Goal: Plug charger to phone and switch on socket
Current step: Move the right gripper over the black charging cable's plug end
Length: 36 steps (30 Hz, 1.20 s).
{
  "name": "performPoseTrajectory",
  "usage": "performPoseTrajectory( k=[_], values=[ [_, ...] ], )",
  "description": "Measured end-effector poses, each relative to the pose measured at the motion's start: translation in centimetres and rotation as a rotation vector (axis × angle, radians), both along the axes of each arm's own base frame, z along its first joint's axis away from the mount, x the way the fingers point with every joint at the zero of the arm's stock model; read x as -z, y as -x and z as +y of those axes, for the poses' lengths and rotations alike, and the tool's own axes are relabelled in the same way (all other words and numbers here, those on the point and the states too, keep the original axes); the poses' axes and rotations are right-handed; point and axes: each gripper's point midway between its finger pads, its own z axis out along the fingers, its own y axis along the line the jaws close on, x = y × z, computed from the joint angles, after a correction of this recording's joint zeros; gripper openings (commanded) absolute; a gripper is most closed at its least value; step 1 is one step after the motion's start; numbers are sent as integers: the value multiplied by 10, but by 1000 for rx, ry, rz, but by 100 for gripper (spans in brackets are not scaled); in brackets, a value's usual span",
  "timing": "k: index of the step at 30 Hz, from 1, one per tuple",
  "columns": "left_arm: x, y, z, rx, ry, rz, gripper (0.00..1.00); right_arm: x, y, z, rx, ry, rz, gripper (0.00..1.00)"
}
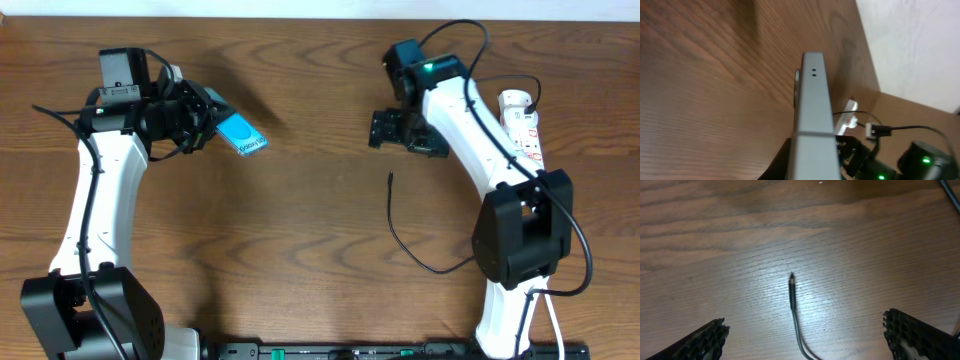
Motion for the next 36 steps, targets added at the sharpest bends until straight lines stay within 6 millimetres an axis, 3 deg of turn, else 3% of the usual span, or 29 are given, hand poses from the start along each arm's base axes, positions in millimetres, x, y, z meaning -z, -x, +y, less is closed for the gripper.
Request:
performPoseTrajectory(
  k=[7, 13, 24, 31, 34, 36],
  values=[
    [20, 10, -13, 64, -36, 12, 7, 6, 8, 16, -51, 32, -5, 99],
    [40, 12, -15, 86, -46, 34, 7, 38, 30, 7, -38, 57, 70, 99],
    [40, 10, -14, 91, -54, 15, 7, 75, 55, 7, -20, 31, 135, 98],
    [39, 9, -14, 91, -54, 13, 7, 79, 60, 12, -17, 23, 143, 88],
    [39, 9, -14, 91, -54, 13, 7, 79, 59, 16, -24, 17, 136, 77],
    [39, 9, -14, 91, -54, 13, 7, 79, 58, 19, -27, 9, 126, 76]
  ],
)
